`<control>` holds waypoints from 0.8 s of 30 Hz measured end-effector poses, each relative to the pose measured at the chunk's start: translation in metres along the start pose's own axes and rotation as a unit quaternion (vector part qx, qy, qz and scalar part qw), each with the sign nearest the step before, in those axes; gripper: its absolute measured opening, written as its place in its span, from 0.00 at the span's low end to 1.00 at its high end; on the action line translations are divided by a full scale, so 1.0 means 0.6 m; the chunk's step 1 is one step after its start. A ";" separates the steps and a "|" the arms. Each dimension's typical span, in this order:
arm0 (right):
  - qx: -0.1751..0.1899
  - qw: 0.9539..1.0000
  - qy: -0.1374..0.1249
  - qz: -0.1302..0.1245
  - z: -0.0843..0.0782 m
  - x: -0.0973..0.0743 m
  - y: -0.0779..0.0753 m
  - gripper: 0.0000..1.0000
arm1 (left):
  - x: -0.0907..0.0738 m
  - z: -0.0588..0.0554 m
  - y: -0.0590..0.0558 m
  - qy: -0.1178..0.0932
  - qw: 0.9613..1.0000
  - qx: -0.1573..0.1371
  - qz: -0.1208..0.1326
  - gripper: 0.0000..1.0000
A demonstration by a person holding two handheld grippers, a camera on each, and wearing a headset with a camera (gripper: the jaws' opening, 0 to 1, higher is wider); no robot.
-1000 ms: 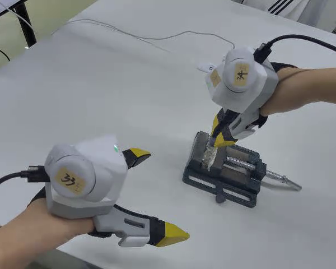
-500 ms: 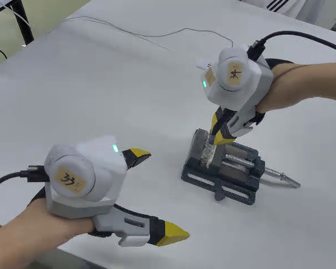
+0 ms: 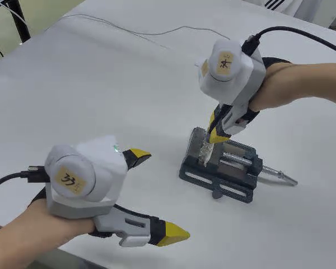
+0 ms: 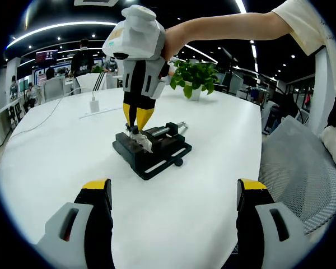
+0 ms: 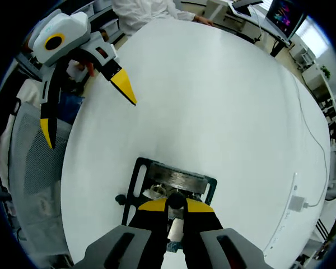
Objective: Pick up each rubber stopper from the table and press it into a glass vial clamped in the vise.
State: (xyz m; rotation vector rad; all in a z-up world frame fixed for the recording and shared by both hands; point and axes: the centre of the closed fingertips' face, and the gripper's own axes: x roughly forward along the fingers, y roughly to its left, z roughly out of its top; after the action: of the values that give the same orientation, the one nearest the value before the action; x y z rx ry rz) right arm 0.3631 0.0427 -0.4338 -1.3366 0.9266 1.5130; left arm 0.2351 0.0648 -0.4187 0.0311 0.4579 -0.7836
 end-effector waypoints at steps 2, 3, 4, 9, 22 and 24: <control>0.019 1.000 -0.006 -0.005 0.000 0.001 -0.001 0.04 | 0.001 0.001 -0.001 -0.001 1.000 -0.002 -0.001 0.91; 0.026 1.000 -0.008 -0.009 -0.001 0.000 -0.001 0.04 | 0.002 0.001 -0.002 -0.002 1.000 -0.002 0.000 0.91; 0.030 0.999 -0.012 -0.015 -0.003 0.000 -0.001 0.04 | 0.003 0.001 -0.003 -0.002 1.000 -0.002 -0.001 0.91; 0.064 0.997 -0.032 -0.030 -0.006 0.000 -0.001 0.04 | 0.005 0.000 -0.007 -0.001 1.000 -0.002 -0.003 0.91; 0.096 0.992 -0.059 -0.053 0.003 0.001 -0.001 0.04 | 0.003 0.002 -0.006 -0.003 1.000 -0.002 -0.004 0.91; 0.094 0.993 -0.055 -0.054 0.004 0.002 -0.002 0.05 | 0.002 0.002 -0.006 -0.003 1.000 -0.002 -0.004 0.91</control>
State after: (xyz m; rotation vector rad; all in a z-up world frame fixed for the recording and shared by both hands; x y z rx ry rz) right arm 0.3635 0.0454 -0.4344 -1.1398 0.8888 1.3663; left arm 0.2342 0.0612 -0.4175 0.0224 0.4538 -0.7895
